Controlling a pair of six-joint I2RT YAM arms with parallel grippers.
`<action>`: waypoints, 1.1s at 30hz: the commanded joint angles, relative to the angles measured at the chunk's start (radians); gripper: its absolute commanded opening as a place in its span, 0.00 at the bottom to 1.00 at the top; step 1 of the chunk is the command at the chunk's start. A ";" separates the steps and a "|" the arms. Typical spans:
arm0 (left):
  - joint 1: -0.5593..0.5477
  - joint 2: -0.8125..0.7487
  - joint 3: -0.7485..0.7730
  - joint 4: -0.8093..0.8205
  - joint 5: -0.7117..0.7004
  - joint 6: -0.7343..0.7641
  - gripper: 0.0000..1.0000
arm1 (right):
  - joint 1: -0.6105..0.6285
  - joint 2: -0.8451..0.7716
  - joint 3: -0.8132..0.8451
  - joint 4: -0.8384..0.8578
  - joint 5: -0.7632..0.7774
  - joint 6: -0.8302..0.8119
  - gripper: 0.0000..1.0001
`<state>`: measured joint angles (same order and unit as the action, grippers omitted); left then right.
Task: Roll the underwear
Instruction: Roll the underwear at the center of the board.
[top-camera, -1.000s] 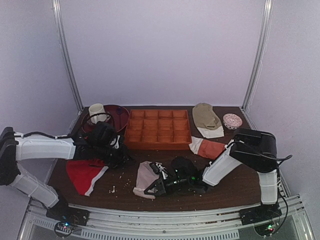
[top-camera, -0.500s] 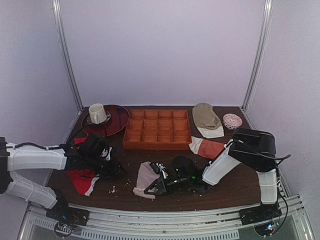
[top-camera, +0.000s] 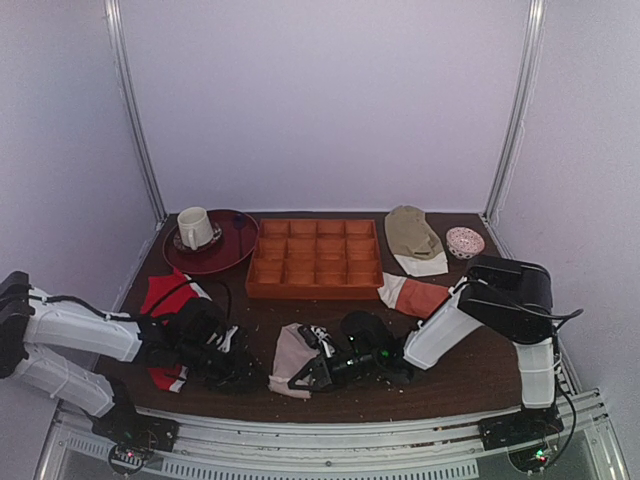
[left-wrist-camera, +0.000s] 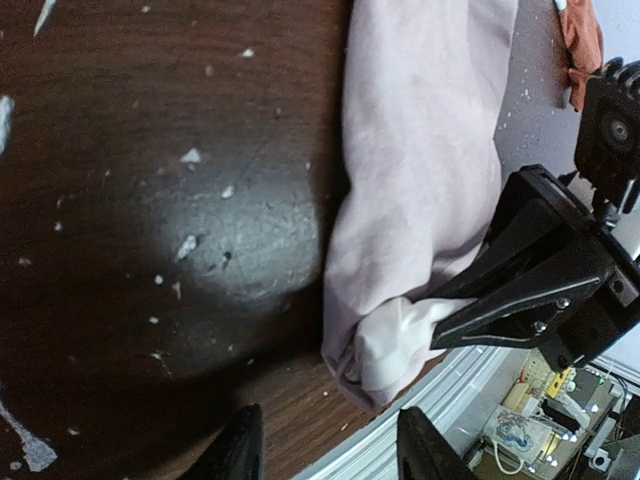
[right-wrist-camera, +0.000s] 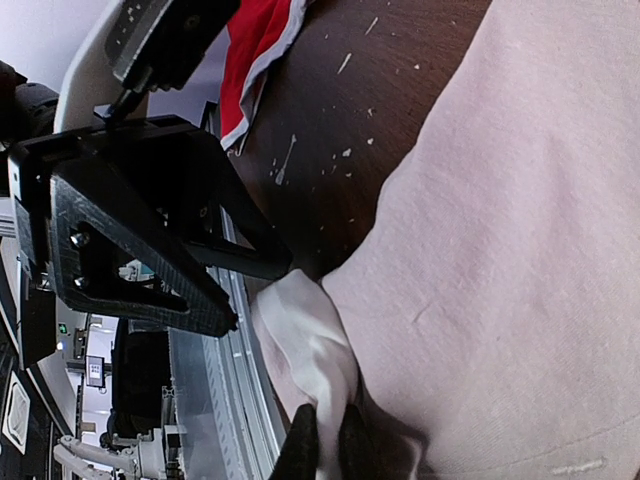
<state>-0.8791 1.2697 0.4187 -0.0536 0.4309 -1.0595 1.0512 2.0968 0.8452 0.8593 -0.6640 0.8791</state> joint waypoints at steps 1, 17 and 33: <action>-0.021 0.012 -0.032 0.152 0.025 -0.020 0.48 | -0.007 0.059 -0.027 -0.208 0.037 -0.051 0.00; -0.029 0.227 -0.022 0.336 0.032 -0.041 0.26 | -0.008 0.038 -0.019 -0.247 0.036 -0.078 0.00; -0.030 0.242 0.011 0.294 0.024 -0.028 0.00 | 0.019 -0.154 0.084 -0.631 0.218 -0.431 0.18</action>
<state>-0.9081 1.4990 0.4171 0.2760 0.4751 -1.1069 1.0592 1.9949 0.9058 0.5339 -0.5812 0.6235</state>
